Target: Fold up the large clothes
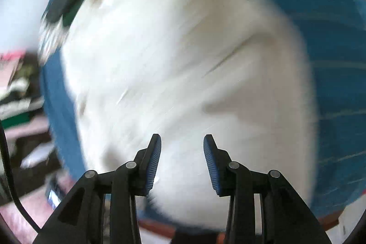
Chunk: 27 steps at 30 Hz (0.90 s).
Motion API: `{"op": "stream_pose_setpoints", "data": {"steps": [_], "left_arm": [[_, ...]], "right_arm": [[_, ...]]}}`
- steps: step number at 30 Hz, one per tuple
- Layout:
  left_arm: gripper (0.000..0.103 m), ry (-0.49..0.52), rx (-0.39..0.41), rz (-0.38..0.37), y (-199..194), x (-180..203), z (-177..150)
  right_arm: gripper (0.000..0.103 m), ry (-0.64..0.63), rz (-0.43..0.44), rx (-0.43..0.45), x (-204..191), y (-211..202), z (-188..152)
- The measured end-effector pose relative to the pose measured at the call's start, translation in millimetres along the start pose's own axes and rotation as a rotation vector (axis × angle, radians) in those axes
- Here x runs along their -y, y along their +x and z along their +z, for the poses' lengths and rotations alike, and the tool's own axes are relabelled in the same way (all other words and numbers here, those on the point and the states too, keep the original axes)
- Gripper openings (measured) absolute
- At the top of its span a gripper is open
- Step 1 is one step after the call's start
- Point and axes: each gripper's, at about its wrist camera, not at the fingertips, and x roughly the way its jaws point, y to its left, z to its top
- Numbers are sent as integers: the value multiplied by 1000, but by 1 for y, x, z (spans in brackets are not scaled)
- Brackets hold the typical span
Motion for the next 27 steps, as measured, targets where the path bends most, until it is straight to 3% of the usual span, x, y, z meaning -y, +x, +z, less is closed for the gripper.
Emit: {"op": "stream_pose_setpoints", "data": {"steps": [2,5,6,8,11,15,16,18,20,24,27], "left_arm": [[96,41,-7,0,10,6,-2],[96,91,-25,-7,24,15,-8],[96,97,-28,-13,26,15,-9],[96,97,-25,-33,28,13,-9],[96,94,-29,-63,28,9,-8],[96,81,-47,-80,23,1,-1],[96,74,-42,-89,18,-1,3],[96,61,-4,-104,1,-3,13],[96,64,44,-105,-15,4,24],[96,87,95,-118,-32,46,43],[96,122,115,-106,-26,94,51]], "right_arm": [[50,-22,21,-67,-26,40,-13],[51,-52,-90,-113,-46,98,-31],[48,-41,-138,-102,-49,112,-33],[12,-21,-225,-38,-53,119,-38],[10,-13,-214,-14,-68,110,-47],[11,-160,-245,-94,-85,122,-53],[16,-175,-230,-117,-83,122,-52],[24,-144,-131,-178,-72,108,-36],[56,-118,-71,-120,-59,62,-24],[58,-47,-85,45,-8,-34,-3],[58,3,-136,144,40,-83,43]]}}
